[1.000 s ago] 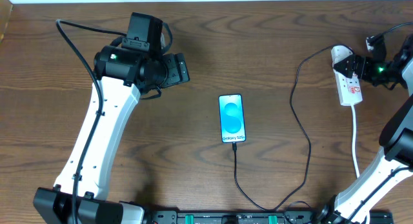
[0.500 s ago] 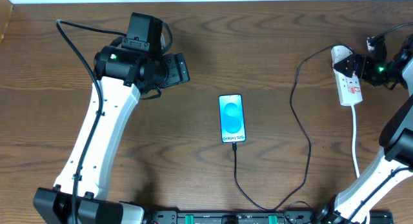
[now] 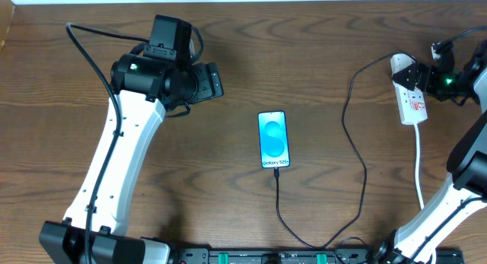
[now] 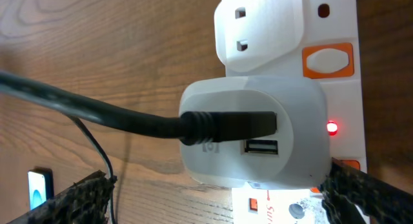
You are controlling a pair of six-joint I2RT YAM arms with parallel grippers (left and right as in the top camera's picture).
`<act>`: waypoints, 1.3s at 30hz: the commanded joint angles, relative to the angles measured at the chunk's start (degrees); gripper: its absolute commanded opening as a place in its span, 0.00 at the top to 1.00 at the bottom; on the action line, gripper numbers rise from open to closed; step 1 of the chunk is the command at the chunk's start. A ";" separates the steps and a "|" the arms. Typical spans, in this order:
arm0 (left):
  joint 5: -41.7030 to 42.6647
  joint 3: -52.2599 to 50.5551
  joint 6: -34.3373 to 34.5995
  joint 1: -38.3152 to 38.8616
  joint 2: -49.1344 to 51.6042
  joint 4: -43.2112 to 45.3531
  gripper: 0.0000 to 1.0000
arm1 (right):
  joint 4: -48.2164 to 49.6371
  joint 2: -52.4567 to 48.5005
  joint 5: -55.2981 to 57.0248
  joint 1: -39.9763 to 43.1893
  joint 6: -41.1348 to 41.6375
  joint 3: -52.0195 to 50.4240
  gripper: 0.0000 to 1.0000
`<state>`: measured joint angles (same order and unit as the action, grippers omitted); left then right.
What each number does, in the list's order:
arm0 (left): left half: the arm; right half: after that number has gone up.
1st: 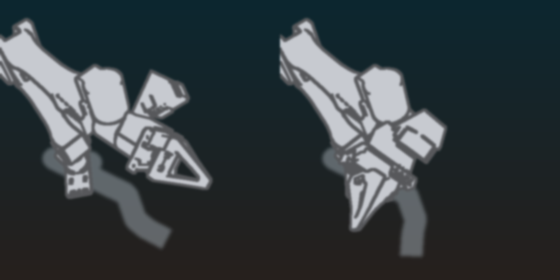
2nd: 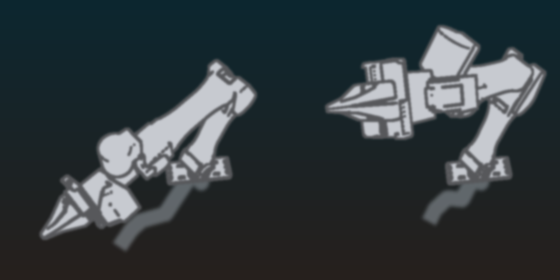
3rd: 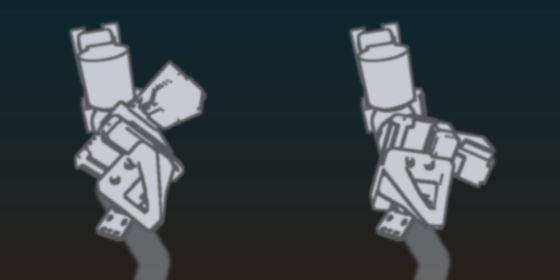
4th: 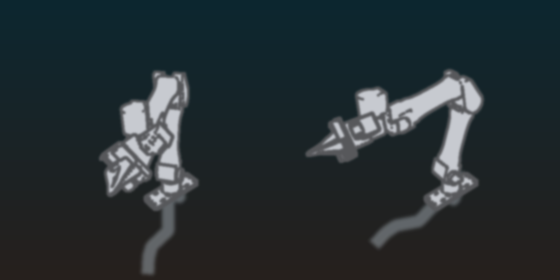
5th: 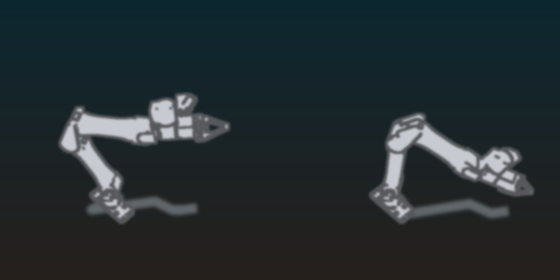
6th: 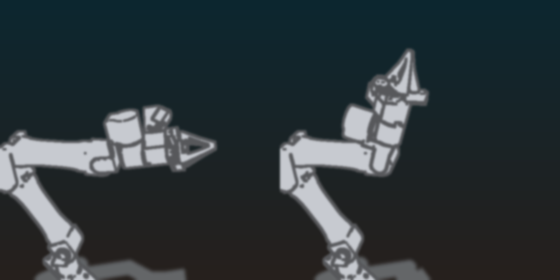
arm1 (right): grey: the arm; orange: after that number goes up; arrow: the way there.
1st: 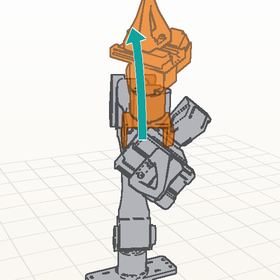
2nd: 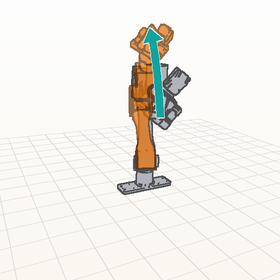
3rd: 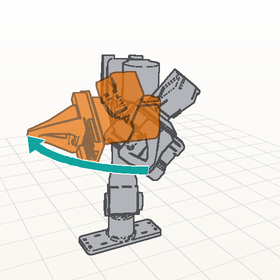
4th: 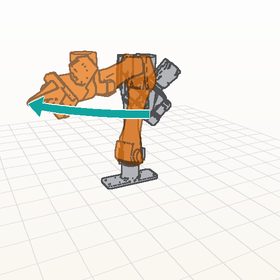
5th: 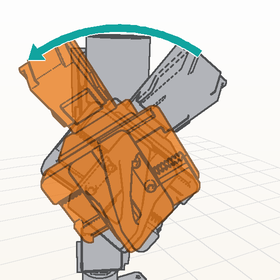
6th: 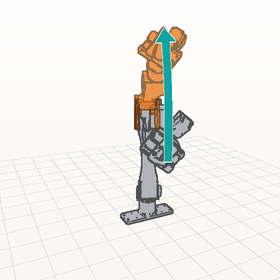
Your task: Plug charger to phone and switch on socket
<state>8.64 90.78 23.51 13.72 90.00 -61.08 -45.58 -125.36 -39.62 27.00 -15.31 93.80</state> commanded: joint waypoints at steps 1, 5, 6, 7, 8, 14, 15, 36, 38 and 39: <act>-0.57 0.57 -0.92 0.11 -0.35 0.04 0.13 | -2.03 -1.42 -4.48 -3.69 1.60 -1.68 0.01; -0.57 0.57 -0.92 0.11 -0.35 0.04 0.13 | -2.27 -1.42 -4.20 -4.09 1.60 -1.73 0.01; -0.57 0.57 -0.92 0.11 -0.35 0.04 0.13 | -2.19 -1.42 -4.00 -4.09 1.62 -1.73 0.01; -0.57 0.57 -0.92 0.11 -0.35 0.04 0.13 | -2.08 -1.42 -3.78 -4.07 1.75 -1.73 0.01; -0.57 0.57 -0.92 0.11 -0.35 0.04 0.13 | -1.92 -1.42 -2.69 -3.98 2.84 -1.70 0.01; -0.57 0.57 -0.92 0.11 -0.35 0.04 0.13 | -2.40 -1.27 -0.13 -1.46 10.05 -1.49 0.01; -0.57 0.57 -0.92 0.11 -0.35 0.04 0.13 | -3.69 -0.96 -0.68 -0.52 10.36 -1.09 0.01; -0.57 0.57 -0.92 0.11 -0.35 0.04 0.13 | -21.49 34.80 13.73 2.16 14.43 -0.48 0.01; -0.57 0.57 -0.92 0.11 -0.35 0.04 0.13 | -21.49 36.30 13.81 2.16 14.43 -0.48 0.01; -0.57 0.57 -0.92 0.11 -0.35 0.04 0.13 | -21.49 36.79 13.81 2.16 14.43 -0.48 0.01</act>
<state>8.64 90.78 23.51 13.72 90.00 -61.08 -66.87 -89.78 -26.55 29.43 -1.85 93.17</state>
